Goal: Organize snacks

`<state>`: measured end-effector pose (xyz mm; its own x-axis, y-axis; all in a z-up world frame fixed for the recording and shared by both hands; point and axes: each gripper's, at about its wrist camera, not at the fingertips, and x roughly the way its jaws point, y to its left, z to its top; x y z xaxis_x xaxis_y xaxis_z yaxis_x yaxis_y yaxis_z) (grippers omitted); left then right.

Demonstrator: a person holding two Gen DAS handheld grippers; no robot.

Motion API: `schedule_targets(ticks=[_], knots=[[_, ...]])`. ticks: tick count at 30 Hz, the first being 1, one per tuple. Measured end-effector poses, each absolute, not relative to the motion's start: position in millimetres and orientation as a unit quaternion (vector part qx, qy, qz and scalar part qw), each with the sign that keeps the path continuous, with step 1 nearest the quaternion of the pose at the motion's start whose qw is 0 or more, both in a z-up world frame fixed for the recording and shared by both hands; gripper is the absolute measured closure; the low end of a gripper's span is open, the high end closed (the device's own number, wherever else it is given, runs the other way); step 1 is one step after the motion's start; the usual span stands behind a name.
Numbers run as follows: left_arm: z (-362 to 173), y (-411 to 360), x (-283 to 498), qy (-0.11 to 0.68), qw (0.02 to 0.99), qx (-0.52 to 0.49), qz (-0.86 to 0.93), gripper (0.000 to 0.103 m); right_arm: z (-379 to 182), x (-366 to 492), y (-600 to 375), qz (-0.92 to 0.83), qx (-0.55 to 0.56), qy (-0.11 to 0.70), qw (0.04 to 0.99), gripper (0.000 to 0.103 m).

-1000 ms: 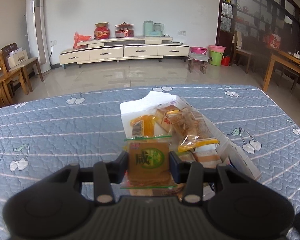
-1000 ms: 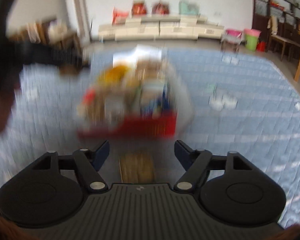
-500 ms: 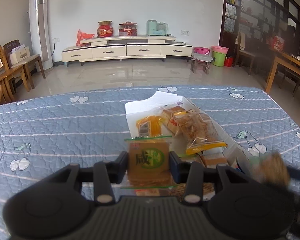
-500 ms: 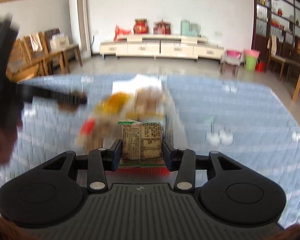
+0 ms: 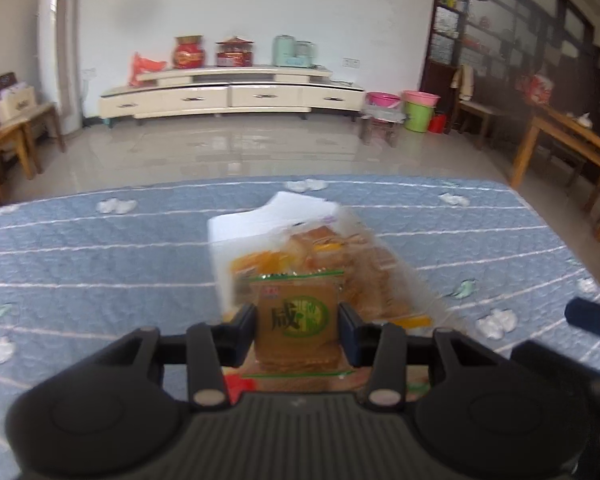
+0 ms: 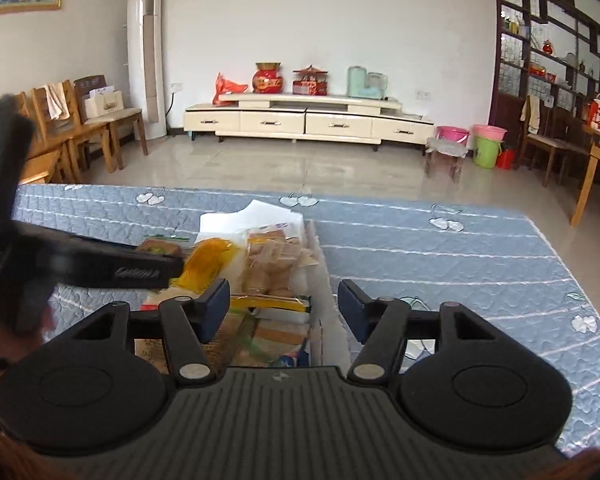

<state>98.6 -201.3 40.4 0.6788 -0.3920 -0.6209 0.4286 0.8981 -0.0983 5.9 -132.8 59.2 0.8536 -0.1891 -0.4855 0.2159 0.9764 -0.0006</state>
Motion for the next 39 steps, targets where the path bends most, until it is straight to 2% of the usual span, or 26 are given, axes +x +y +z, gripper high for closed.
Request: schedule_targets(ticks=[1,3,7,9,11,23,39], knots=[[40,-204,100,0.336,0.913,0.026,-0.229,0.056,60,4,-135,-0.11,0.031,0.246,0.962,0.023],[41,-207,99,0.334,0.913,0.03,-0.231,0.027,61,-2,-137,-0.118,0.037,0.244,0.962,0.021],[48,-198,82,0.325,0.921,0.035,-0.213,0.019,59,-7,-136,-0.127,0.026,0.246,0.961,0.01],[53,-191,68,0.322,0.926,0.039,-0.191,0.009,57,-12,-136,-0.125,0.034,0.249,0.96,0.007],[57,-182,51,0.311,0.934,0.047,-0.169,0.004,53,-15,-133,-0.124,0.038,0.256,0.958,0.0],[48,-145,-36,0.324,0.941,0.047,-0.09,0.001,36,-53,-113,-0.102,0.048,0.307,0.945,0.0],[42,-144,-58,0.325,0.94,0.048,-0.095,0.001,41,-60,-108,-0.09,0.032,0.316,0.944,0.0]])
